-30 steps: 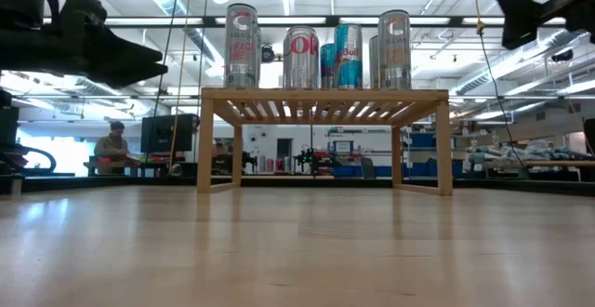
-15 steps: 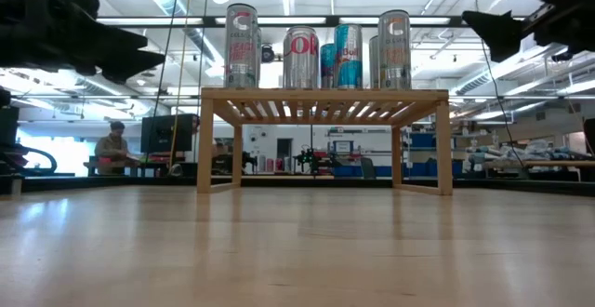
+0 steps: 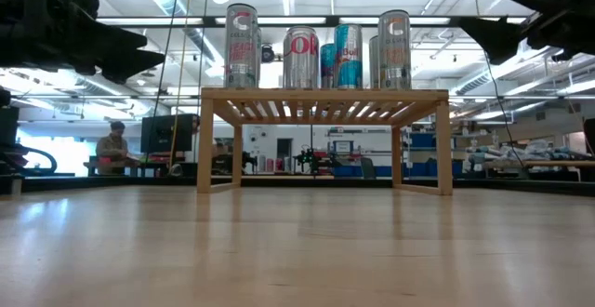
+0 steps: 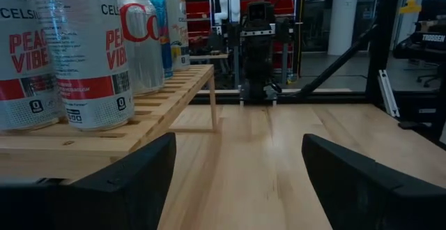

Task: Place canned beverage on shelf
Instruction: Return to Home Position

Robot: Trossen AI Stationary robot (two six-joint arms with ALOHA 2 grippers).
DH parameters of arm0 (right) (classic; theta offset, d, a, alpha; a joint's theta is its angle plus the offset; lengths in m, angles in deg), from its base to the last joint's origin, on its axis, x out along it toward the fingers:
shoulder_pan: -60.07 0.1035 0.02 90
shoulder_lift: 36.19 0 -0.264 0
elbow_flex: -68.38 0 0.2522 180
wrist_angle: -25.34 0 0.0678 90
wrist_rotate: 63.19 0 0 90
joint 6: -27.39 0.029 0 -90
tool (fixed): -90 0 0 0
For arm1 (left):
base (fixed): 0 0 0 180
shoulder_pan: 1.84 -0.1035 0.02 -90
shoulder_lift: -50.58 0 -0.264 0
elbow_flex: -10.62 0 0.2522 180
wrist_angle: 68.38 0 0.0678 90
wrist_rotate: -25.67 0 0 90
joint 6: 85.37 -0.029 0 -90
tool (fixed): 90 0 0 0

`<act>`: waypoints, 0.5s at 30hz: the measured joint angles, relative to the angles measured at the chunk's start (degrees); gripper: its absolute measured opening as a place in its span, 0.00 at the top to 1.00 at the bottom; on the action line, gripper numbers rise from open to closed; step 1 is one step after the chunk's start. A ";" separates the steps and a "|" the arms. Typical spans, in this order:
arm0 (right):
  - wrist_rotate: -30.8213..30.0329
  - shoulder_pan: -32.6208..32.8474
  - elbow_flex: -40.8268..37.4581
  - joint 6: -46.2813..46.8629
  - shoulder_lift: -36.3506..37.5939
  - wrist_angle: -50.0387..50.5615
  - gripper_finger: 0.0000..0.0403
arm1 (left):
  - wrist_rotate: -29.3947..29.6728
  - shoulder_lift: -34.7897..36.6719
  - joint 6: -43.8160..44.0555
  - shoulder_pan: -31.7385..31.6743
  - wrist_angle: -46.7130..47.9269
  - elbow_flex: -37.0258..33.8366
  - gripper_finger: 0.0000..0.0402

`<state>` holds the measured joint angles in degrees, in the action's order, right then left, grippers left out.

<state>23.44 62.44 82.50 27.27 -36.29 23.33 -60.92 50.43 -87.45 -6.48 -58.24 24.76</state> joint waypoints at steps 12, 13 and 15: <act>0.02 0.61 0.00 0.00 -0.02 0.00 0.02 | -0.01 -0.17 0.00 0.02 0.00 0.00 0.22; 0.00 0.61 0.00 0.00 -0.02 0.00 0.02 | 0.00 -0.17 -0.02 0.02 -0.01 0.00 0.22; 0.00 0.61 0.00 0.00 -0.02 0.00 0.02 | 0.00 -0.17 -0.01 0.02 0.00 0.00 0.22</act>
<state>23.44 63.05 82.50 27.27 -36.31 23.33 -60.93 50.26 -87.47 -6.46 -58.24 24.76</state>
